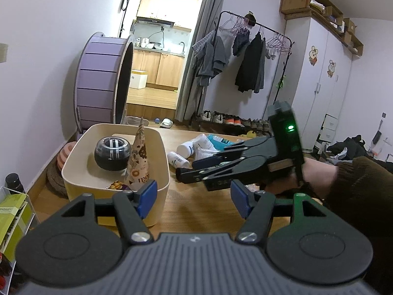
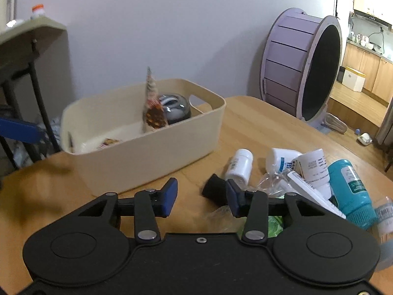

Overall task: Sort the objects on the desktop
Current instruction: 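Grasp the small black object on the pile with the right gripper, then carry the black object into the cream basket and open the right gripper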

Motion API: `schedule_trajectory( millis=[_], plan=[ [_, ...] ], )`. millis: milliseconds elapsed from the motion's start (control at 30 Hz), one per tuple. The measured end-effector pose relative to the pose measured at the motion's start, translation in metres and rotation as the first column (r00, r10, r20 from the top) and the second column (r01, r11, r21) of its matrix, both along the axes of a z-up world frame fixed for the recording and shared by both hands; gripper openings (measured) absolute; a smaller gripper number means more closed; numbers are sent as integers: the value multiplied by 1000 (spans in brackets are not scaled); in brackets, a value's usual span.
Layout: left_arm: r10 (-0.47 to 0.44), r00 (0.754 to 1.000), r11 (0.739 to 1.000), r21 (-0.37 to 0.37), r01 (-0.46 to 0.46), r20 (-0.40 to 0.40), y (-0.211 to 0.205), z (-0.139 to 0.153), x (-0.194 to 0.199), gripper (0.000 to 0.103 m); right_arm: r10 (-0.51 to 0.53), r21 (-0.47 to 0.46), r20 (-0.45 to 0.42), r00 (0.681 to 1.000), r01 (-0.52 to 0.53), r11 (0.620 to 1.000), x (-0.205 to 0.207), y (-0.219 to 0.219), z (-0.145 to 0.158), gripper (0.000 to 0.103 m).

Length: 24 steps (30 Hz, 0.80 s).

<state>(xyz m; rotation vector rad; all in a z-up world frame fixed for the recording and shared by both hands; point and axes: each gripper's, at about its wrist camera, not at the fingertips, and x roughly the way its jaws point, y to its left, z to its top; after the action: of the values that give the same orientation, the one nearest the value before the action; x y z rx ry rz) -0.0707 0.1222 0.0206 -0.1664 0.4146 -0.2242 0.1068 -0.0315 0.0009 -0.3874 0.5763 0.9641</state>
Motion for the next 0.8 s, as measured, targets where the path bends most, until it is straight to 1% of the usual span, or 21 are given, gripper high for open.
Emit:
schedule_trajectory(
  millis=[167, 233, 267, 300, 333, 400, 467, 533, 667, 800],
  plan=[
    [0, 1000, 1000, -8, 0, -2, 1, 0, 2, 65, -9, -68, 51, 999, 13, 998, 7, 11, -10, 41],
    [-2, 1000, 1000, -8, 2, -3, 1, 0, 3, 65, -4, -78, 53, 999, 9, 997, 7, 12, -13, 41],
    [-2, 1000, 1000, -7, 2, -2, 1, 0, 3, 65, -2, -83, 54, 999, 7, 997, 8, 12, -14, 37],
    [-2, 1000, 1000, -6, 2, -2, 0, 0, 3, 65, -6, -80, 47, 999, 10, 997, 9, 11, -14, 30],
    [-1, 1000, 1000, -6, 1, -3, 0, 0, 4, 65, -9, -77, 40, 999, 13, 997, 10, 10, -14, 29],
    [1, 1000, 1000, -8, -1, -2, 1, 0, 3, 65, -16, -69, 29, 999, 18, 997, 10, 8, -12, 24],
    [0, 1000, 1000, -8, 0, -1, 1, 0, 3, 65, -21, -49, 12, 1000, 22, 999, 9, 2, -8, 21],
    [0, 1000, 1000, -8, 0, 1, 1, 0, 2, 65, -31, -13, -5, 1000, 31, 999, 7, -4, -1, 21],
    [2, 1000, 1000, -5, -2, 6, 1, 0, 0, 65, -44, 83, -39, 998, 47, 995, 1, -20, 18, 21],
    [8, 1000, 1000, -5, -8, 11, 3, 1, -3, 65, -29, 193, -67, 997, 42, 980, -8, -31, 44, 21]
  ],
)
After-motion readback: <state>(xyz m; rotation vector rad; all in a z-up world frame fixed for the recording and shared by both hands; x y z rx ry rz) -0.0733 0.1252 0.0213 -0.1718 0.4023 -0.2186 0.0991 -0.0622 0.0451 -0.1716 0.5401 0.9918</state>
